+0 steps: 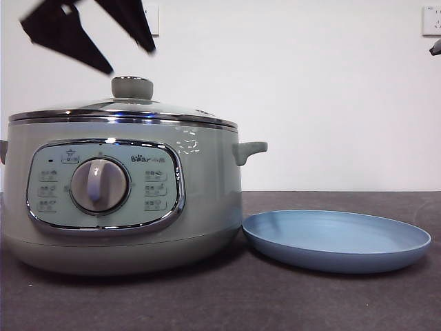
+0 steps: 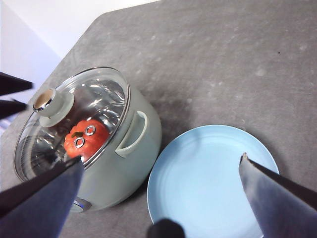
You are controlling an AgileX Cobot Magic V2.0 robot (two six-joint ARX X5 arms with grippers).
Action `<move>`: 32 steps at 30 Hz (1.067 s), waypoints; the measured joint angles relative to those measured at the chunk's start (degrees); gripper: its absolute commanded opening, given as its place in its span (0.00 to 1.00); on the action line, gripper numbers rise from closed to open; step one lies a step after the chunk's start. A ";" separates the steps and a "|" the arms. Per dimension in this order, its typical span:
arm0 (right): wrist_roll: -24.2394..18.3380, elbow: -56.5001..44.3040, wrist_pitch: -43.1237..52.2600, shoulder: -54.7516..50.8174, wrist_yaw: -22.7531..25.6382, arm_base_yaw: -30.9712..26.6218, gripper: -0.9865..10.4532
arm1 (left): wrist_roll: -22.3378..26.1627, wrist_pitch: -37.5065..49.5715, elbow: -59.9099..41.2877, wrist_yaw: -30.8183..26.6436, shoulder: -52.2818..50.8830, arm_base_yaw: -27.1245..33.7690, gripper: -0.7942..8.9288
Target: Take the pumpkin out from the steamer,put the pumpkin in the blue plate,close the lid
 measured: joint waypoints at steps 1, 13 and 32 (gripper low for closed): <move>0.00 0.00 0.00 0.00 0.00 0.00 0.58 | 0.15 0.02 0.02 -0.57 1.09 -0.31 0.51; 0.00 0.00 -0.37 0.00 0.02 0.00 0.58 | 2.29 2.01 0.33 -2.40 6.21 -0.63 0.29; -0.02 0.00 -0.39 0.02 0.07 0.00 0.58 | 3.74 3.04 0.07 -2.73 4.76 -1.36 0.07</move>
